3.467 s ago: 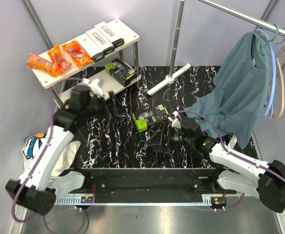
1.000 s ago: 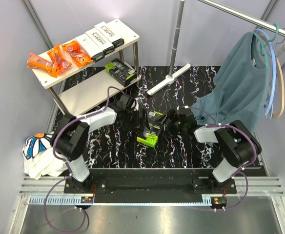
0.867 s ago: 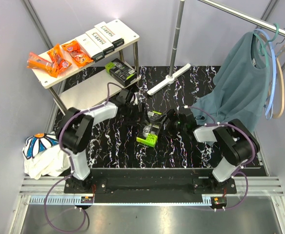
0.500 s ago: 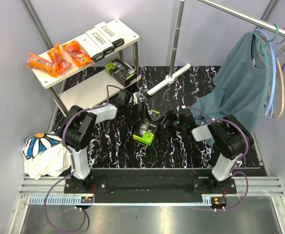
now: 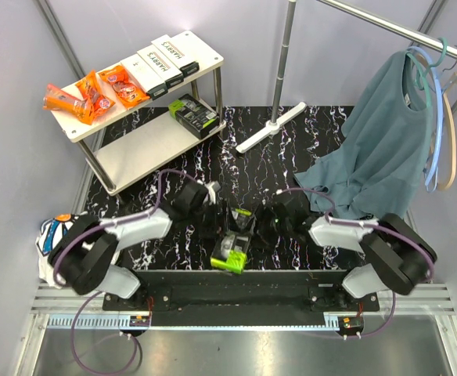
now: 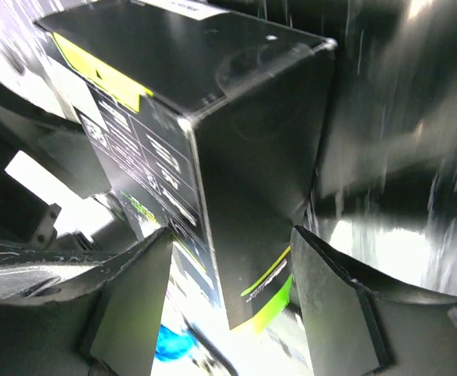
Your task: Place and organize the shaving razors onto the shelf
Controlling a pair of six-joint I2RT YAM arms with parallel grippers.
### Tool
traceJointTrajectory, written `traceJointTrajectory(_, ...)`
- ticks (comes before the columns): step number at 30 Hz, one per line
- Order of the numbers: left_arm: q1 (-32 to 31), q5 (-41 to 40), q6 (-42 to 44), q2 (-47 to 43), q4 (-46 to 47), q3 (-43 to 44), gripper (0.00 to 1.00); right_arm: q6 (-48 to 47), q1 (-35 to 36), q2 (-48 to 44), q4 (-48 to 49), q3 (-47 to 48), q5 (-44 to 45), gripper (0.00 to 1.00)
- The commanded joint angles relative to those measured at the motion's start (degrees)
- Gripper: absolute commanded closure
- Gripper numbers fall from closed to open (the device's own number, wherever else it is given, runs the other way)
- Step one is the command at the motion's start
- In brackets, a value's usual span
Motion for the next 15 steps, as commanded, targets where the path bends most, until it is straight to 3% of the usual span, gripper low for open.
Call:
traceJointTrajectory(1,-8.1,8.3,-9.3,-10.5,1.9,-7.4,0.16,3.6,4.5,-9.1,-0.8,-0.5,3.4,0.3)
traceJointTrajectory(7,-10.5,5.1,-14.4,-20.6,0.9,-13.0,0.16,6.9,8.1,-18.0,-6.3,-5.7,6.0,0.29)
traceJointTrajectory(15,-10.6,2.1,-13.1,-23.0,-7.0,-12.8,0.12,7.3,9.0,-23.7,-12.1,-8.4,4.8,0.2)
